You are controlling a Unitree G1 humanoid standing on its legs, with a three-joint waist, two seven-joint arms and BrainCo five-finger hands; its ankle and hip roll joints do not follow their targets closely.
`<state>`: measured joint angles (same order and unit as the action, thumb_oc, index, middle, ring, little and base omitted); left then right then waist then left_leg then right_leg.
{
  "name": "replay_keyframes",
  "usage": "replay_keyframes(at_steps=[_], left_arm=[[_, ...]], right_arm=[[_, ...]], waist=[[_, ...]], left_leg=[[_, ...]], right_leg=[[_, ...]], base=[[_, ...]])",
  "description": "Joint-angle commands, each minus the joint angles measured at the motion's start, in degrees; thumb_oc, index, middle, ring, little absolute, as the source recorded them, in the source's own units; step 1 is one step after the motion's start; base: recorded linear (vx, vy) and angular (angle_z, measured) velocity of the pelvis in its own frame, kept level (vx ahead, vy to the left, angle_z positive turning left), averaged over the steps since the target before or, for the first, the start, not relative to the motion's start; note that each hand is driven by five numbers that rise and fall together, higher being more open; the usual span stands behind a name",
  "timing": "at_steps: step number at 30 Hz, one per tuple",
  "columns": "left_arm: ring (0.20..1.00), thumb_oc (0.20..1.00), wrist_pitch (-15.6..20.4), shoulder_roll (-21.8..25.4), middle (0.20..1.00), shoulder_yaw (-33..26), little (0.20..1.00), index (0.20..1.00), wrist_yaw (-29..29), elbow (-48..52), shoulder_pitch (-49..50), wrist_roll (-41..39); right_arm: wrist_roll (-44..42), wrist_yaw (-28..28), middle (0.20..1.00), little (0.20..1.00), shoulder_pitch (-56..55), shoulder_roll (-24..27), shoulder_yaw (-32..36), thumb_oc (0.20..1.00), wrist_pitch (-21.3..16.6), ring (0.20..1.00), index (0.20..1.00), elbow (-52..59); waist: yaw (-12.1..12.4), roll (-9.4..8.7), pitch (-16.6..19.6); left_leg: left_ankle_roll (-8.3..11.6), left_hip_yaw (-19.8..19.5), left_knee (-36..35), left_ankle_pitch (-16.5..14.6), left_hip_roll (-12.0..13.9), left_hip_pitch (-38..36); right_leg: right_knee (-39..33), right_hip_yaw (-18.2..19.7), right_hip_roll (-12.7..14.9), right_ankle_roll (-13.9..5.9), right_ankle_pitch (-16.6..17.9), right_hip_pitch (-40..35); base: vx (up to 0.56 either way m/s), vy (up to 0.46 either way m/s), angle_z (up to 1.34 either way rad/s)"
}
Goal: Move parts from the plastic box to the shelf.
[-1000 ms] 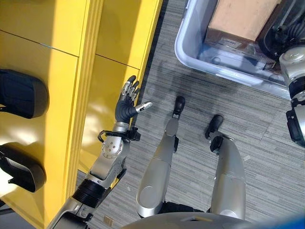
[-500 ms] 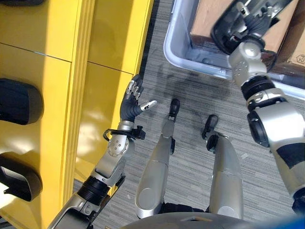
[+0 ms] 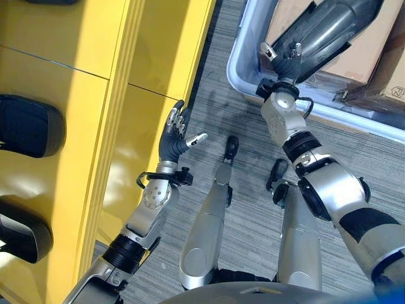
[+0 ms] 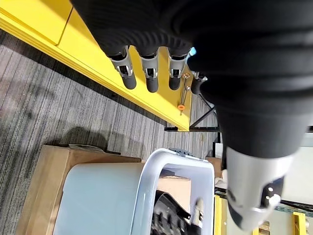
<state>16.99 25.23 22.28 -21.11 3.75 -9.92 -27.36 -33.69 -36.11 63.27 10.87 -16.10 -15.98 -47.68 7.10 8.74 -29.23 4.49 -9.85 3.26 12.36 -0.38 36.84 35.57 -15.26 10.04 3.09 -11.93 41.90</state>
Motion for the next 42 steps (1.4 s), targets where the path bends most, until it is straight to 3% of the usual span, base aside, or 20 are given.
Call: replay_keyframes(at_steps=[1, 6, 13, 20, 25, 33, 37, 42], left_arm=[[1.0, 1.0, 2.4, 0.7, 1.0, 0.0, 1.0, 1.0, -1.2, 3.4, -0.8, 3.6], [1.0, 1.0, 1.9, 1.5, 1.0, -1.6, 1.0, 1.0, -3.3, 6.1, -1.3, 10.5], [1.0, 1.0, 2.1, 3.8, 1.0, -4.4, 1.0, 1.0, -6.2, 9.5, -1.7, 19.3], [1.0, 1.0, 2.8, 5.5, 1.0, -5.6, 1.0, 1.0, -6.6, 11.9, -3.2, 23.6], [1.0, 1.0, 4.6, 6.3, 1.0, -8.1, 1.0, 1.0, -9.1, 16.0, -6.9, 27.5], [1.0, 1.0, 3.4, 6.6, 1.0, -9.0, 1.0, 1.0, -12.8, 16.2, -12.3, 34.5], [1.0, 1.0, 1.6, 5.9, 1.0, -8.1, 1.0, 1.0, -15.1, 8.2, -18.5, 38.2], [1.0, 1.0, -4.3, 6.4, 1.0, -6.1, 1.0, 1.0, -18.6, -17.5, -26.8, 45.0]], right_arm=[[9.3, -2.7, 1.0, 1.0, -1.0, 2.0, 1.0, 1.0, -3.5, 1.0, 1.0, 8.3], [24.5, -5.8, 1.0, 1.0, -15.9, 5.1, 1.7, 1.0, -3.9, 1.0, 1.0, 37.2], [28.2, -1.8, 1.0, 1.0, -32.7, 6.2, 2.9, 1.0, -7.9, 1.0, 1.0, 57.2], [21.0, 4.9, 1.0, 1.0, -46.5, 7.0, 4.7, 1.0, -12.6, 1.0, 1.0, 66.8], [19.3, 8.0, 1.0, 1.0, -55.2, 11.0, 8.2, 1.0, -13.8, 1.0, 1.0, 70.3], [12.9, 13.3, 1.0, 1.0, -61.5, 13.3, 9.4, 1.0, -15.1, 1.0, 1.0, 71.8], [10.6, 14.5, 1.0, 1.0, -61.8, 13.2, 8.9, 1.0, -15.2, 1.0, 1.0, 71.5], [7.7, 16.9, 1.0, 1.0, -61.8, 12.7, 7.8, 1.0, -15.9, 1.0, 1.0, 71.1]], waist=[[0.8, -2.49, -0.6], [-2.4, -4.88, -0.6], [-6.2, -7.41, 0.2], [-9.9, -9.59, 2.2], [-12.5, -10.34, 3.9], [-14.6, -10.99, 5.6], [-16.2, -11.35, 6.1], [-18.3, -12.97, 6.2]], left_leg=[[2.4, 0.4, 6.2, -9.5, 6.7, -5.1], [2.35, 1.8, 6.3, -10.2, 7.6, -7.6], [2.54, 4.5, 5.4, -11.0, 9.3, -13.3], [2.89, 7.9, 4.1, -11.6, 10.9, -17.8], [3.59, 9.9, 3.1, -11.7, 12.0, -20.3], [4.04, 11.7, 3.1, -12.4, 12.8, -22.2], [4.35, 13.5, 3.1, -12.5, 13.3, -23.0], [4.72, 15.6, 2.8, -12.1, 14.3, -23.6]], right_leg=[[-12.4, 4.8, 3.2, -8.98, 7.8, -6.1], [-13.9, 5.8, 2.3, -8.85, 8.4, -8.2], [-18.1, 7.3, 0.9, -9.29, 10.2, -13.2], [-21.6, 9.6, -0.5, -9.98, 12.1, -15.9], [-22.4, 10.8, -1.4, -10.22, 12.4, -17.1], [-22.0, 12.2, -2.2, -10.34, 12.1, -17.4], [-22.0, 13.6, -2.9, -10.42, 12.4, -16.6], [-21.5, 14.9, -4.2, -10.1, 12.3, -15.5]], base=[[0.0, 0.0, 0.0], [-0.01, 0.027, -0.08], [0.01, 0.028, -0.19], [0.02, 0.012, -0.31], [0.02, -0.008, -0.16], [0.01, -0.005, -0.14], [-0.01, 0.01, -0.19], [0.0, 0.002, -0.21]])
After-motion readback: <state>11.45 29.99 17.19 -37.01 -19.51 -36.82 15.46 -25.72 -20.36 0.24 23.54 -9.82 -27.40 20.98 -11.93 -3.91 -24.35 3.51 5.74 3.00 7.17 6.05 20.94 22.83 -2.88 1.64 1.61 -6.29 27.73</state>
